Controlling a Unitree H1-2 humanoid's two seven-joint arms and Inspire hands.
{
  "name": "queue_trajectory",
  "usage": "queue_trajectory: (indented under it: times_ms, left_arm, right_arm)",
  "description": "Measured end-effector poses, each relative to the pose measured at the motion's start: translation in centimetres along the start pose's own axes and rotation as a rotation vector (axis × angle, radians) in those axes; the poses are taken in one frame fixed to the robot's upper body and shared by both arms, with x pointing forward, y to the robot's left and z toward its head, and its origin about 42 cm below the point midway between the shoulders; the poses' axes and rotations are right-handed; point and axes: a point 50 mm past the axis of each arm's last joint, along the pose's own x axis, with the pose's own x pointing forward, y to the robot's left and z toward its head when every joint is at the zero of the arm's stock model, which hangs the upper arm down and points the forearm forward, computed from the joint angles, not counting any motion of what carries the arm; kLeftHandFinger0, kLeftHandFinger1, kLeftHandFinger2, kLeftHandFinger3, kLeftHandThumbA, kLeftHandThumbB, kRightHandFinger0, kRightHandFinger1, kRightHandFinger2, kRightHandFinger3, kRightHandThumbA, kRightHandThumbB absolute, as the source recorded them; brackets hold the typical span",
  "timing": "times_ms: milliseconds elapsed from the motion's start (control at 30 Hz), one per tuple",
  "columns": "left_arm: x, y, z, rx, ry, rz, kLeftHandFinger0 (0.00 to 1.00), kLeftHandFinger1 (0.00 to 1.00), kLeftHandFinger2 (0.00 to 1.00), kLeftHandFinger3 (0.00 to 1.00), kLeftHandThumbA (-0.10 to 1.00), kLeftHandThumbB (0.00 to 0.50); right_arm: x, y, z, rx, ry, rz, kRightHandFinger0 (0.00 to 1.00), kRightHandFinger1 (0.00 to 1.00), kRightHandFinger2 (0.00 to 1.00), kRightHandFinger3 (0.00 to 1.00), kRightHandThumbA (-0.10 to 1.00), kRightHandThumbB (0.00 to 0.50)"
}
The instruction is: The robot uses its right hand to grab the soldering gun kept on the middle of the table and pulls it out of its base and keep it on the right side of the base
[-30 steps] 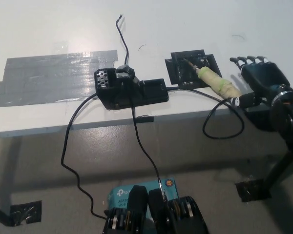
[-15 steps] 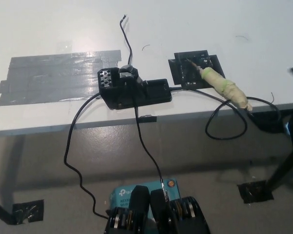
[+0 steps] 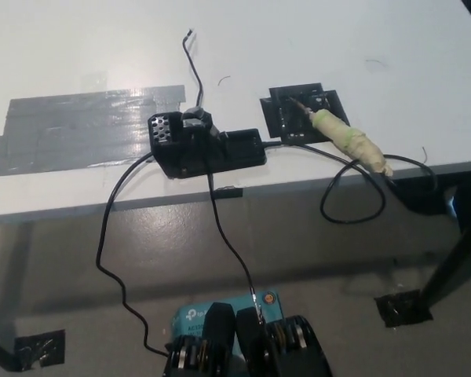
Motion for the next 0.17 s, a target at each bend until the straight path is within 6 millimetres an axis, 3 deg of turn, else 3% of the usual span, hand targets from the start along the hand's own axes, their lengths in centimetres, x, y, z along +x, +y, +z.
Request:
queue_trajectory:
  times_ms: [67, 167]
  left_arm:
    - [-0.1, 0.1, -0.1, -0.001, 0.003, 0.005, 1.00, 1.00, 1.00, 1.00, 0.56, 0.128]
    - [-0.1, 0.2, -0.1, 0.000, 0.005, 0.010, 1.00, 1.00, 1.00, 1.00, 0.56, 0.135]
  right_arm:
    - [0.2, 0.7, -2.0, 0.027, 0.062, 0.023, 1.00, 1.00, 1.00, 1.00, 0.01, 0.010]
    - [1.0, 1.3, -3.6, 0.056, 0.109, 0.060, 1.00, 1.00, 1.00, 1.00, 0.00, 0.050]
